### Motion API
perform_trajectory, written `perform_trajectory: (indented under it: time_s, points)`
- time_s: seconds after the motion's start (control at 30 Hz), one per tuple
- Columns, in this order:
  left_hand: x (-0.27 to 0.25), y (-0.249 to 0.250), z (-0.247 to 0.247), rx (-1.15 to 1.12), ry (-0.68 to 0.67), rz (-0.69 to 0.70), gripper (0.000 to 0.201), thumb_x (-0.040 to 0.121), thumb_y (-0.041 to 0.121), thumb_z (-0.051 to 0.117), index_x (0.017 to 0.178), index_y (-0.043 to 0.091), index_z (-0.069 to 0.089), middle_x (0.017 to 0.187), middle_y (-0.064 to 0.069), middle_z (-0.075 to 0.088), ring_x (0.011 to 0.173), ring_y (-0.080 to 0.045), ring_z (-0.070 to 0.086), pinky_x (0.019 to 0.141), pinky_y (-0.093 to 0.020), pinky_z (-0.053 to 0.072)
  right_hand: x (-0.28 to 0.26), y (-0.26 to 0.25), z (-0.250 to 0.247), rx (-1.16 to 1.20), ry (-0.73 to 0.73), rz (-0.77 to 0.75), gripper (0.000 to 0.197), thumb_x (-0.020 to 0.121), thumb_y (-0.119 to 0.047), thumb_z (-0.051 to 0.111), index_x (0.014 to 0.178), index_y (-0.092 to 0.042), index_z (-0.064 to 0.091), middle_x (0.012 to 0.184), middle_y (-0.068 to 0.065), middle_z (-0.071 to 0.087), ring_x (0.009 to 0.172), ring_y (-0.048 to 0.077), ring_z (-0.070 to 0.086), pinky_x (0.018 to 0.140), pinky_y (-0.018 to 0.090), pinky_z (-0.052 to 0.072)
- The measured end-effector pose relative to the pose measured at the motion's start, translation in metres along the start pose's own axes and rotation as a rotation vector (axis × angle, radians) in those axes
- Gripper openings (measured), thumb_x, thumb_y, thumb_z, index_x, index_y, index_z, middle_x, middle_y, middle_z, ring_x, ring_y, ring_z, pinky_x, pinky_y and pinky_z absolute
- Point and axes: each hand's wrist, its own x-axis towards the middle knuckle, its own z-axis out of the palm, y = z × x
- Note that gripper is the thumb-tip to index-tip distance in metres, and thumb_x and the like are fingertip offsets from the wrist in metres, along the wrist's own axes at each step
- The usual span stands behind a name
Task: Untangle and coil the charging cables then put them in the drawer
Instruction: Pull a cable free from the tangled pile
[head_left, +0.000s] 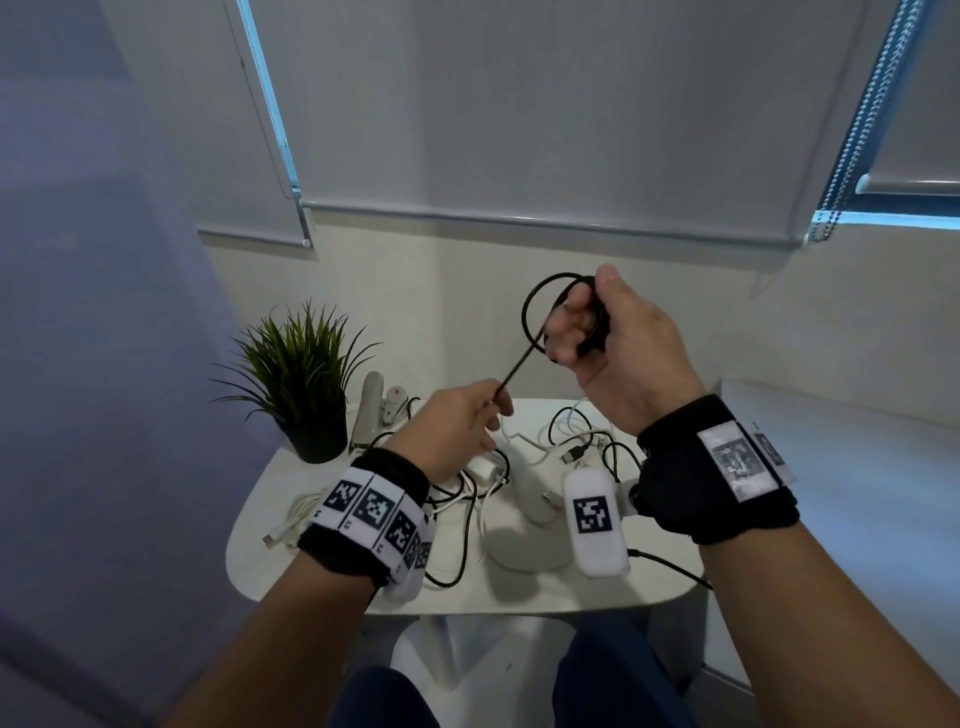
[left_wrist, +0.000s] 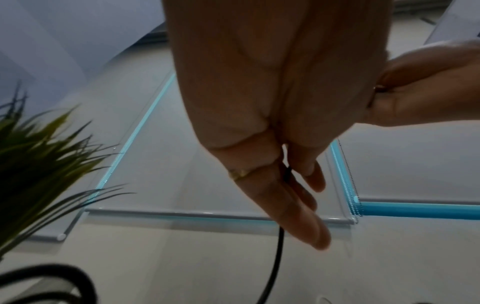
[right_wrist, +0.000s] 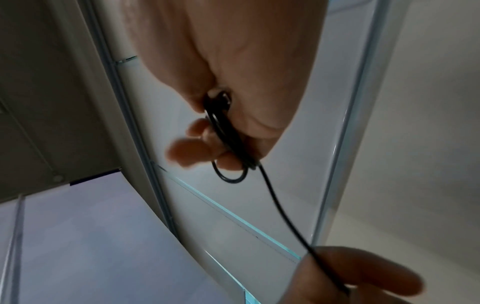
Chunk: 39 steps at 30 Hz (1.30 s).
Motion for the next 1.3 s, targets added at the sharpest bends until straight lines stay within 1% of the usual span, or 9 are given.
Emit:
perform_trajectory:
  time_s: [0.17, 0.27, 0.37, 0.47, 0.63, 0.77, 1.1, 1.2, 1.3]
  points:
    - [-0.006, 0.008, 0.004, 0.043, -0.123, -0.005, 0.023, 0.098, 0.014, 0.038, 0.096, 0.023, 0.059, 0.081, -0.001, 0.058, 0.073, -0.013, 0.06, 0.077, -0.038, 0.052, 0.004, 0.01, -0.005, -0.027, -0.016, -0.07, 0.031, 0.102, -0.02, 0.039, 0.088, -0.008, 0.064, 0.119, 0.011, 0.063, 0.112, 0.02, 0.062, 0.103, 0.034, 0.045]
    - [-0.009, 0.016, -0.007, 0.258, -0.046, 0.074, 0.02, 0.098, 0.017, 0.043, 0.1, 0.023, 0.062, 0.089, 0.001, 0.061, 0.075, -0.012, 0.053, 0.069, -0.007, 0.03, 0.004, 0.018, -0.009, -0.478, 0.028, -0.142, 0.019, 0.097, -0.019, 0.051, 0.093, -0.015, 0.069, 0.127, 0.002, 0.061, 0.12, 0.01, 0.054, 0.107, 0.027, 0.038]
    - [-0.006, 0.019, -0.022, 0.367, 0.084, 0.119, 0.018, 0.098, 0.023, 0.045, 0.102, 0.025, 0.063, 0.098, 0.005, 0.053, 0.087, -0.011, 0.052, 0.074, 0.001, 0.023, 0.005, 0.026, -0.013, -0.895, 0.042, -0.165, 0.023, 0.096, -0.023, 0.051, 0.097, -0.006, 0.067, 0.115, 0.016, 0.066, 0.107, 0.026, 0.06, 0.091, 0.035, 0.043]
    - [0.001, 0.018, -0.035, 0.341, 0.163, 0.198, 0.014, 0.093, 0.03, 0.049, 0.097, 0.033, 0.062, 0.107, 0.005, 0.054, 0.099, -0.012, 0.054, 0.094, -0.037, 0.042, 0.002, 0.028, -0.012, -1.112, -0.038, -0.097, 0.023, 0.098, -0.025, 0.047, 0.09, -0.009, 0.062, 0.087, 0.002, 0.066, 0.081, 0.017, 0.06, 0.07, 0.028, 0.04]
    - [0.006, 0.028, -0.05, 0.369, 0.29, 0.264, 0.015, 0.092, 0.018, 0.057, 0.104, 0.016, 0.067, 0.111, -0.004, 0.053, 0.098, -0.014, 0.052, 0.083, -0.017, 0.033, -0.004, 0.027, -0.014, -1.103, -0.134, 0.01, 0.034, 0.1, -0.031, 0.04, 0.093, -0.004, 0.06, 0.068, -0.003, 0.062, 0.053, 0.004, 0.051, 0.049, 0.011, 0.035]
    - [0.009, 0.02, -0.056, 0.359, 0.34, 0.247, 0.018, 0.093, 0.019, 0.056, 0.107, 0.016, 0.067, 0.112, -0.005, 0.053, 0.1, -0.017, 0.052, 0.087, -0.021, 0.036, -0.007, 0.029, -0.021, -1.17, -0.194, 0.03, 0.046, 0.09, -0.046, 0.055, 0.067, -0.007, 0.05, 0.055, -0.002, 0.039, 0.049, 0.015, 0.036, 0.052, 0.027, 0.032]
    - [0.002, -0.001, -0.033, 0.338, 0.152, 0.051, 0.023, 0.093, 0.037, 0.048, 0.106, 0.038, 0.067, 0.096, 0.008, 0.059, 0.101, -0.018, 0.058, 0.098, -0.042, 0.041, -0.004, 0.007, -0.01, -0.398, -0.068, 0.007, 0.043, 0.102, -0.028, 0.036, 0.062, -0.013, 0.044, 0.043, -0.006, 0.033, 0.043, 0.017, 0.031, 0.073, 0.032, 0.049]
    - [-0.003, 0.007, -0.024, 0.35, 0.071, 0.088, 0.025, 0.097, 0.026, 0.05, 0.115, 0.026, 0.067, 0.103, 0.001, 0.061, 0.102, -0.011, 0.056, 0.083, 0.004, 0.024, -0.003, 0.007, -0.008, -0.242, -0.03, 0.018, 0.041, 0.103, -0.026, 0.032, 0.068, -0.011, 0.048, 0.044, -0.003, 0.035, 0.043, 0.017, 0.034, 0.074, 0.037, 0.046]
    - [-0.009, 0.017, -0.016, 0.35, -0.005, 0.109, 0.026, 0.098, 0.023, 0.049, 0.119, 0.024, 0.065, 0.104, 0.002, 0.062, 0.093, -0.007, 0.054, 0.071, 0.008, 0.018, -0.002, 0.009, -0.006, -0.1, 0.006, 0.005, 0.041, 0.103, -0.025, 0.032, 0.072, -0.008, 0.052, 0.052, 0.003, 0.054, 0.047, 0.02, 0.053, 0.07, 0.036, 0.049]
